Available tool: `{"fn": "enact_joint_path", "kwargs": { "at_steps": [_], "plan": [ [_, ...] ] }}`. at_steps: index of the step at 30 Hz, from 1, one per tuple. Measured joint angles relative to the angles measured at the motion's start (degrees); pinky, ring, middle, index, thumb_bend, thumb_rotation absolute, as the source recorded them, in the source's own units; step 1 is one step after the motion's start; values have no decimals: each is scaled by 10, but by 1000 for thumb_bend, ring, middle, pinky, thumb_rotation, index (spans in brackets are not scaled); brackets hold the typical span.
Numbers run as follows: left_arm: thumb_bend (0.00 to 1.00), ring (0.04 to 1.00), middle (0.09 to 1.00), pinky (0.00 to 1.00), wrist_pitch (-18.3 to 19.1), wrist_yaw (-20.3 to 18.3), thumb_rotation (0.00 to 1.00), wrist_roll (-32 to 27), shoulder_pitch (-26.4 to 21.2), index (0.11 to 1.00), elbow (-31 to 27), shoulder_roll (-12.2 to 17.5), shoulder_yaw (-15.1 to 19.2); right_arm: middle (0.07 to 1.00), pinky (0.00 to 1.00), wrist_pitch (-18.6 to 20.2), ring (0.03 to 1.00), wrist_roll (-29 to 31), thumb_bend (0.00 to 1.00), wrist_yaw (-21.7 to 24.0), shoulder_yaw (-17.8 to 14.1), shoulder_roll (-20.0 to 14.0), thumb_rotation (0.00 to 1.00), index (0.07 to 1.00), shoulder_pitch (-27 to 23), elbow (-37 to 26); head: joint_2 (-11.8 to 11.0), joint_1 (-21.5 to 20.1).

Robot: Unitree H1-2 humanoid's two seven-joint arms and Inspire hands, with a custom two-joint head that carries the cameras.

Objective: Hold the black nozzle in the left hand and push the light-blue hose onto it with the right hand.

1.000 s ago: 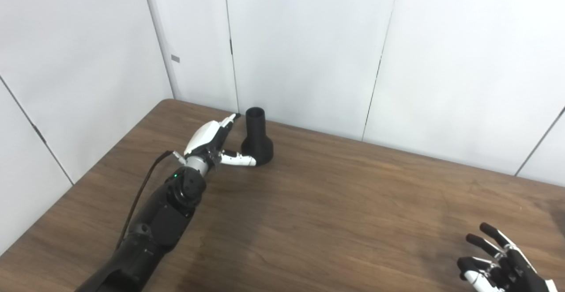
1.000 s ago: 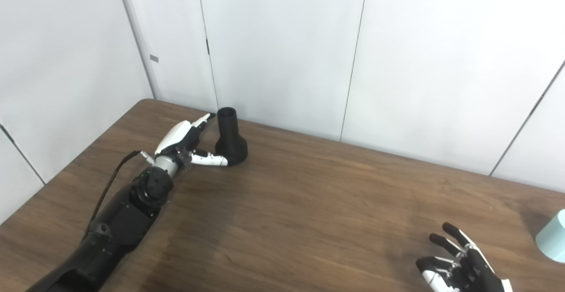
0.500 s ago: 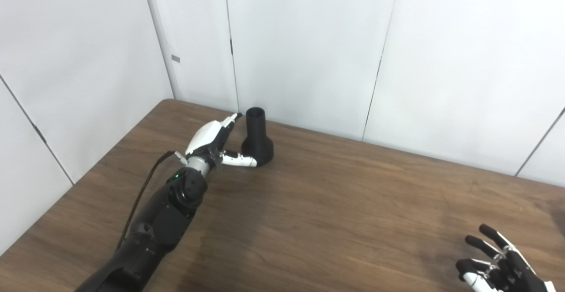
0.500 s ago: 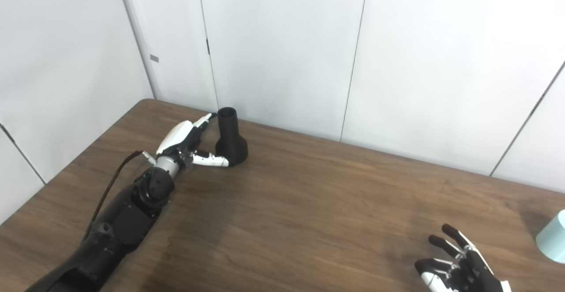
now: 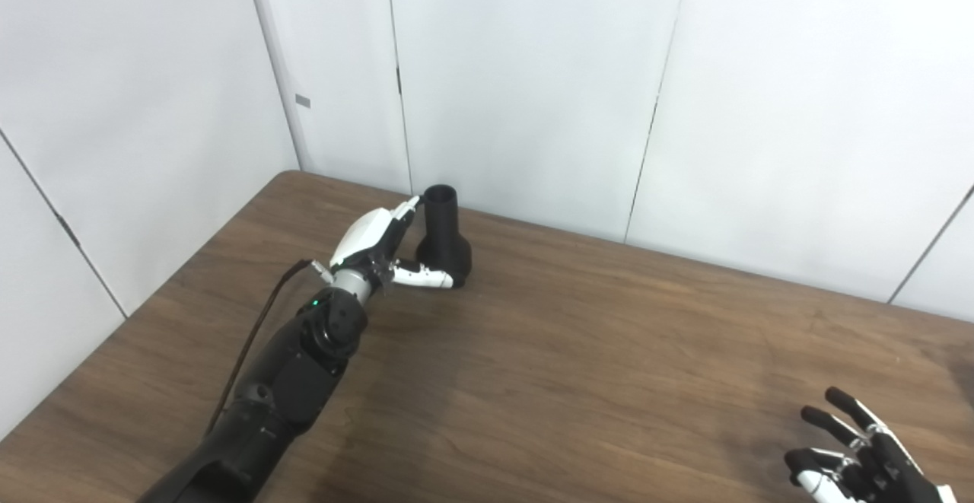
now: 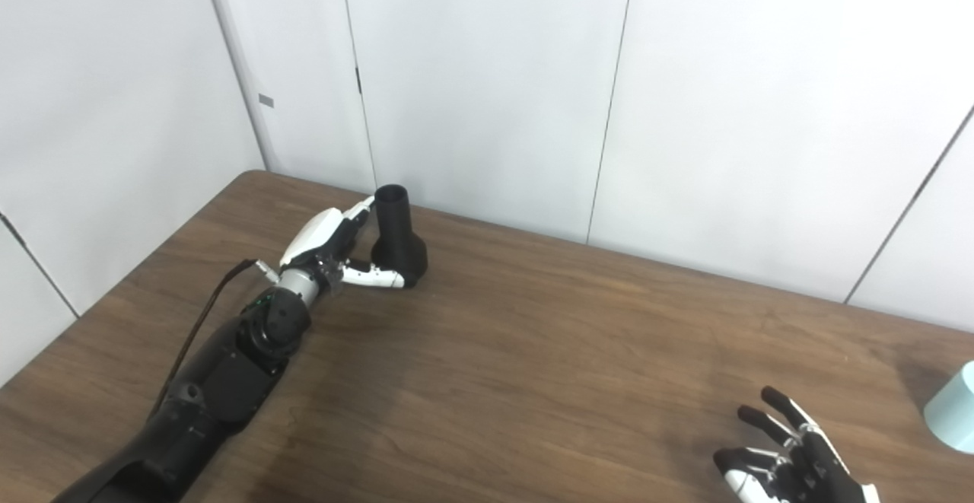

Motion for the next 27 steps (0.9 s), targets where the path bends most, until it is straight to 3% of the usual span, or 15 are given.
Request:
{"fn": "enact_joint_path", "kwargs": {
  "at_steps": [27],
  "plan": [
    [1000, 962, 980, 817, -13, 4, 416, 2, -16, 989, 22, -2, -16, 723, 459, -18, 535, -1, 399, 0, 0, -1, 0, 796, 2, 7, 5, -6]
  ]
}}
